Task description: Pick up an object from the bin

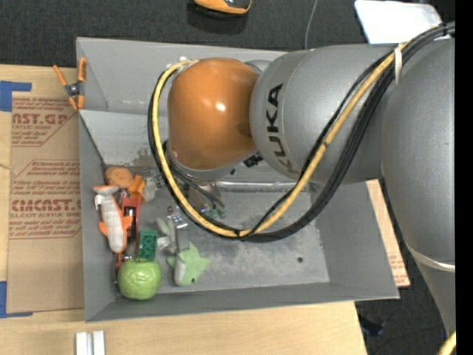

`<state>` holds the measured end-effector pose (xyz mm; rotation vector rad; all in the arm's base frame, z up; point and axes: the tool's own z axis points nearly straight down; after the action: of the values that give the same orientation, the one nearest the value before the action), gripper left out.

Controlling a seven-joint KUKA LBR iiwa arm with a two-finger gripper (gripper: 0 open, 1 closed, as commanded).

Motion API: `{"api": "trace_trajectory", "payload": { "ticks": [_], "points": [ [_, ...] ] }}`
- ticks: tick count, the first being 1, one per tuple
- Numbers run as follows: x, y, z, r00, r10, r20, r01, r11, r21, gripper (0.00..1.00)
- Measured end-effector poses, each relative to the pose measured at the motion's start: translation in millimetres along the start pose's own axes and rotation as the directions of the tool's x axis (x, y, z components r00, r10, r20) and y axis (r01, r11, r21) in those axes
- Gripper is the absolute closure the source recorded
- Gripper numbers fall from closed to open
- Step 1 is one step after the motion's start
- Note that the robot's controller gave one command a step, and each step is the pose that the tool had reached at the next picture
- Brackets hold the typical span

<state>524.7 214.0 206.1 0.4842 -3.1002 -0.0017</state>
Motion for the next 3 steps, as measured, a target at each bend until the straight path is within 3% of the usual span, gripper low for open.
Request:
{"api": "trace_trajectory", "payload": {
  "ticks": [1, 2, 3],
  "points": [
    [1.8, -0.7, -20.7, 1.0, -0.014, 0.002, 0.014, 1.0, 0.002, 0.0],
    [-10.0, 6.8, 59.6, 0.96, 0.279, 0.004, -0.279, 0.96, -0.001, 1.0],
    [-10.0, 6.7, 59.6, 0.96, 0.279, 0.004, -0.279, 0.96, -0.001, 1.0]
  ]
}}
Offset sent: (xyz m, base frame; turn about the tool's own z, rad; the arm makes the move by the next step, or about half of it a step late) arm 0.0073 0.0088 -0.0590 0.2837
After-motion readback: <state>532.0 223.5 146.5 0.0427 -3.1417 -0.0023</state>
